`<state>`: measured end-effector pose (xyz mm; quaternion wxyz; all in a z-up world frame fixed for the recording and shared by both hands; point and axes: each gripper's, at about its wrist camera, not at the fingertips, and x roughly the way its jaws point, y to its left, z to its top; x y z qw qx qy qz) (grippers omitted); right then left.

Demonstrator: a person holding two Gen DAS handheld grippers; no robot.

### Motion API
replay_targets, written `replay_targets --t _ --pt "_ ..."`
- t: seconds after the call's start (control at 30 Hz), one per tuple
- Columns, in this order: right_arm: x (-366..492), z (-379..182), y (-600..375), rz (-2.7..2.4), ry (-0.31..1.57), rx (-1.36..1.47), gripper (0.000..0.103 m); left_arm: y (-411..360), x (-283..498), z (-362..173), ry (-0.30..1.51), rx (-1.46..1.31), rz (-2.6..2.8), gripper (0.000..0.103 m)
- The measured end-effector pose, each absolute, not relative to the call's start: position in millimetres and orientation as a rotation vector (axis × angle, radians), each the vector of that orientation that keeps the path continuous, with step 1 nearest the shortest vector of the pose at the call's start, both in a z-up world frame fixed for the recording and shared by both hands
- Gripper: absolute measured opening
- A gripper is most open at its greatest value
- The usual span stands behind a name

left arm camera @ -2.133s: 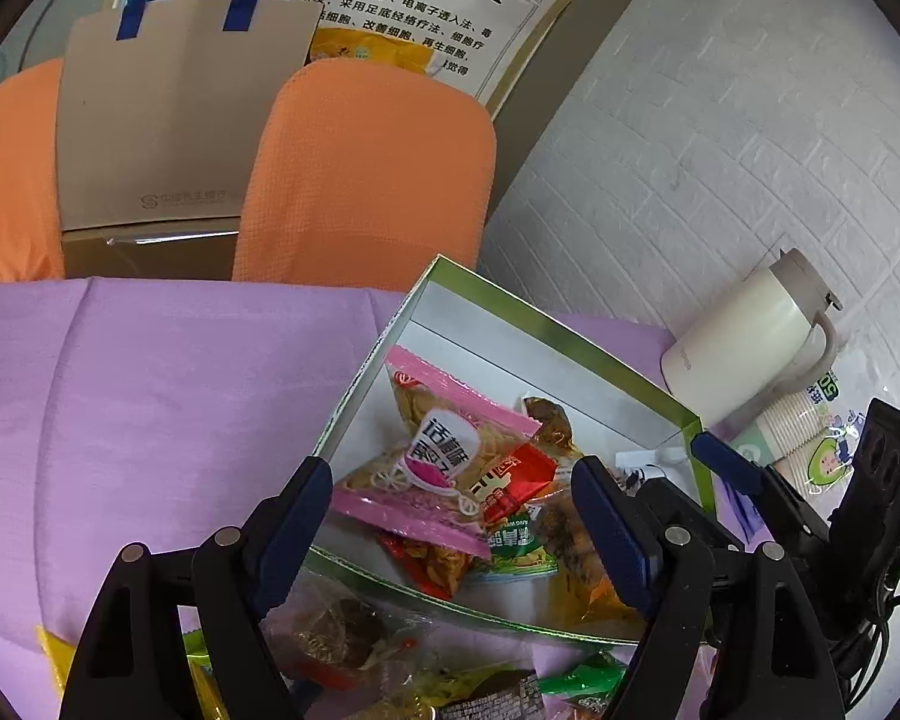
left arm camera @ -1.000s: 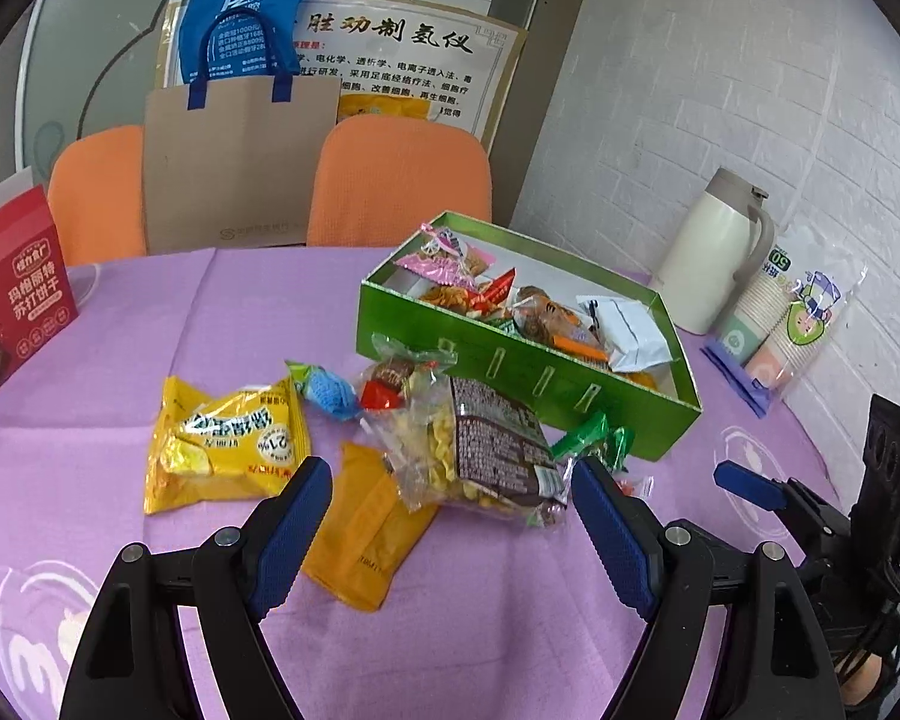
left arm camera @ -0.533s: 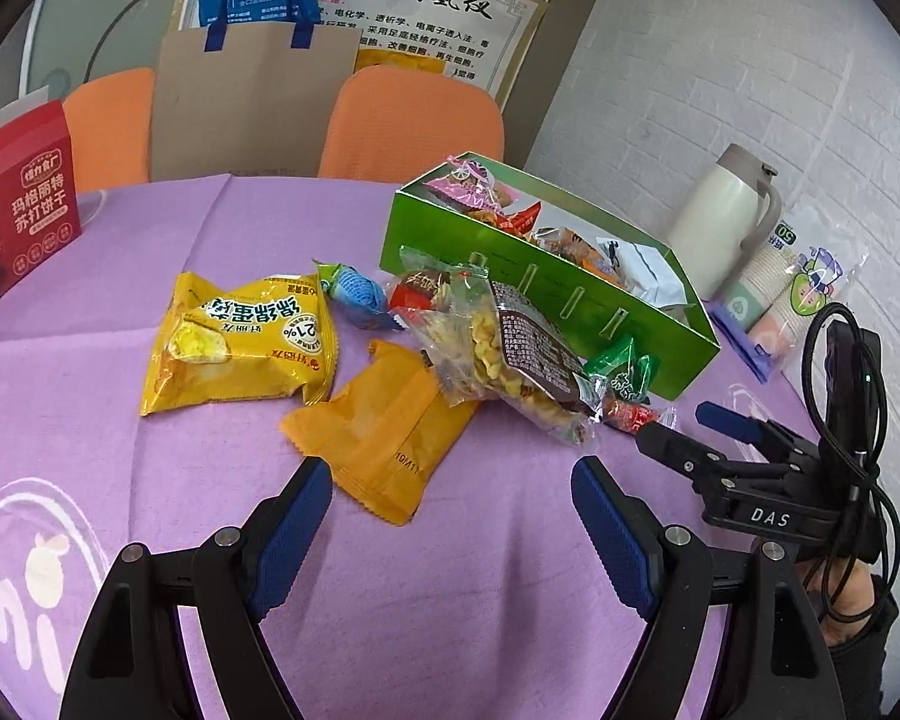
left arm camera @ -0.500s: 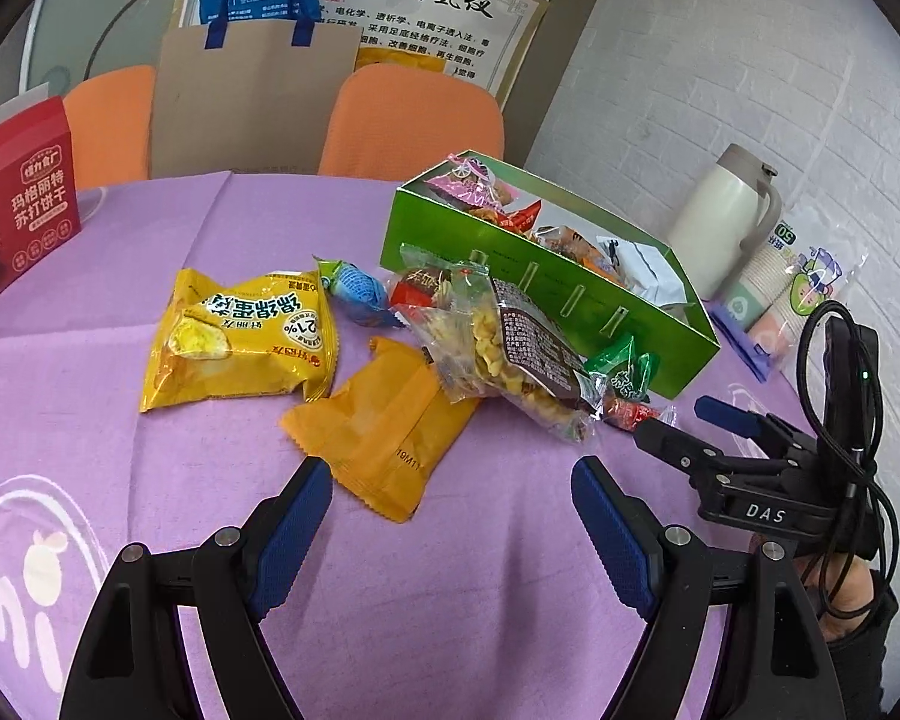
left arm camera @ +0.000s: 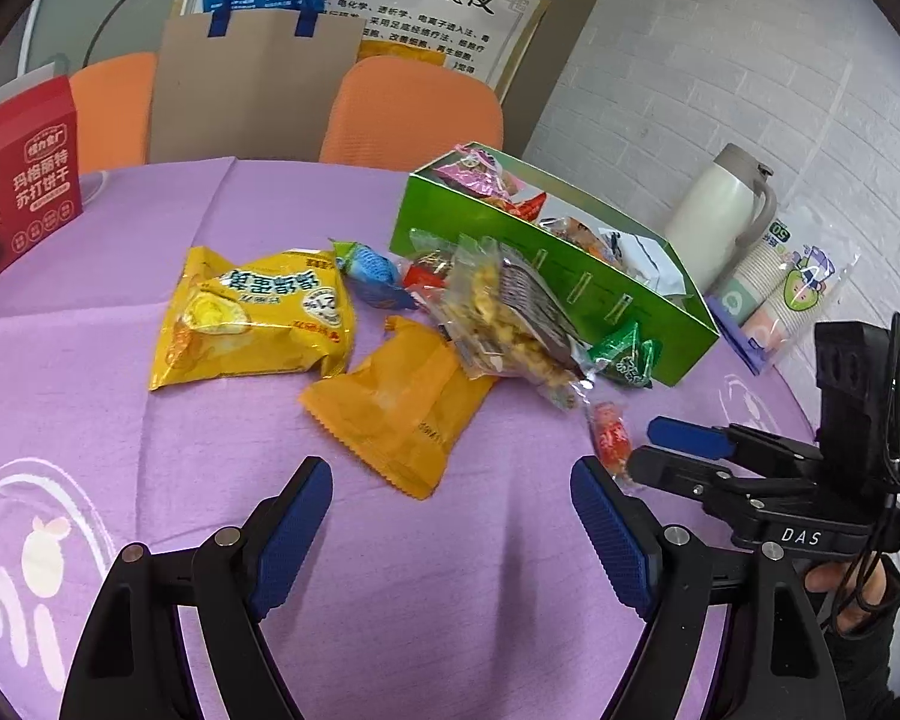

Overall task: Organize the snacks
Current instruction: 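Move both tools back toward the remaining snacks on the table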

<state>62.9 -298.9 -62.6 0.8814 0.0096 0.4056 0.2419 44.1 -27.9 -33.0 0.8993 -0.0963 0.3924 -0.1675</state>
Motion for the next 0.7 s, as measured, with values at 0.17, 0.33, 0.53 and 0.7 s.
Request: replay_targets --t 0.17,0.33,0.53,0.7 --pt "70 -68 -296 0.471 0.854 0.007 0.06 -4 45 -29 0.787 -0.224 -0.307 0.083" --pt "69 -75 -297 0.478 0.882 0.018 0.06 -2 55 -24 0.771 -0.202 -0.352 0.083" --pt "57 -77 -295 0.491 0.881 0.048 0.06 -31 85 -28 0.813 -0.101 -0.442 0.083" --pt "56 -79 -293 0.481 0.878 0.065 0.06 -49 104 -39 0.859 -0.023 -0.446 0.083"
